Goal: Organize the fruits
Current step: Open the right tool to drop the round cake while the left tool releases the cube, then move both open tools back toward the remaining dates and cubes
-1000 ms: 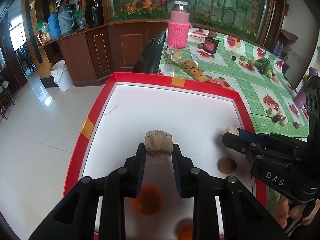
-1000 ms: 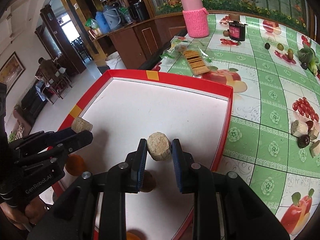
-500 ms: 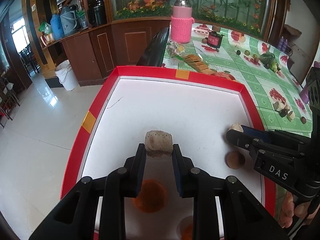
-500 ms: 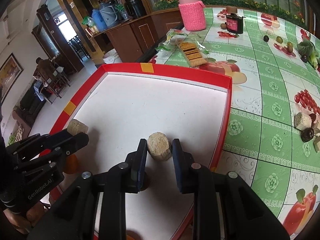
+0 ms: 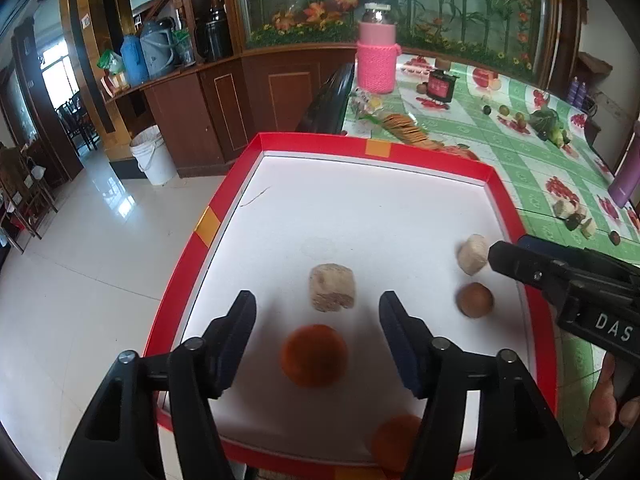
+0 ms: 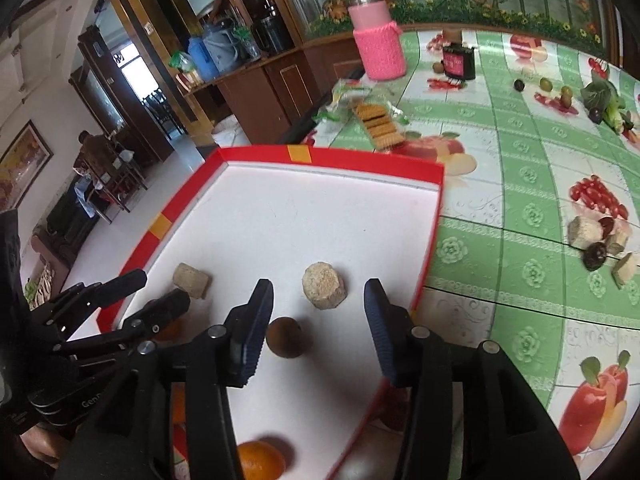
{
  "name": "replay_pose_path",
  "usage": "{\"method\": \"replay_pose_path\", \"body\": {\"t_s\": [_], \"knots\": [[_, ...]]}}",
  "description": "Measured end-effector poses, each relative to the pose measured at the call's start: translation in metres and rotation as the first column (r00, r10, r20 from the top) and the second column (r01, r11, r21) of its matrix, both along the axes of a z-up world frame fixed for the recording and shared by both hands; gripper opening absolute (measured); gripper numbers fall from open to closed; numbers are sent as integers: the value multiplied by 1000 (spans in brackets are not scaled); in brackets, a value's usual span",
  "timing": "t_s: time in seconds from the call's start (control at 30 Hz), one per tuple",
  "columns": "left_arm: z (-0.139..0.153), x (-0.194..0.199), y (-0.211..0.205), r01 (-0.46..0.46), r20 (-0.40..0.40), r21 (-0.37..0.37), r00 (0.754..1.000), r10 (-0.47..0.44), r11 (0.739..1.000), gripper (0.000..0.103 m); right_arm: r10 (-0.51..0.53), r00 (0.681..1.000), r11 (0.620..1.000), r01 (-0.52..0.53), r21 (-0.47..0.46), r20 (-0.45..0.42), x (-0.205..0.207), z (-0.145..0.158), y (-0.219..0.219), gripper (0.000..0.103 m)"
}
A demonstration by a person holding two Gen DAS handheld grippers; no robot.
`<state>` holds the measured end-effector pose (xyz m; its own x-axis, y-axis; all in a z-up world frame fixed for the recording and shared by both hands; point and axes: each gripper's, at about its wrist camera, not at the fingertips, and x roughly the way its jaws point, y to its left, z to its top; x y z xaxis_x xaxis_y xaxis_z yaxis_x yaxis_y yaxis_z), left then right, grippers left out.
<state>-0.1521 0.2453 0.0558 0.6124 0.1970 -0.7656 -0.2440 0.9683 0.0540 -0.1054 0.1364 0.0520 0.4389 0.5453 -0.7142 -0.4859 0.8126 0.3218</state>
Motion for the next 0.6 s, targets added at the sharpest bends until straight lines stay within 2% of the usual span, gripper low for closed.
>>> {"method": "replay_pose_path", "body": {"t_s": [0.07,0.27,0.6], "knots": [[4,-6,-8,3,19,5,1000,-3,1000,77,-19,999,1000,19,10,27,-7,6,-12,56],[9,-13,-40,70,35,2,997,-70,998,80,-77,996,996,75,43,42,-20,12,-52,59],[3,-16,-91,164,1,27,986,-164,986,80,-205,978,978,204,43,31,-34,2,-140,62]]}}
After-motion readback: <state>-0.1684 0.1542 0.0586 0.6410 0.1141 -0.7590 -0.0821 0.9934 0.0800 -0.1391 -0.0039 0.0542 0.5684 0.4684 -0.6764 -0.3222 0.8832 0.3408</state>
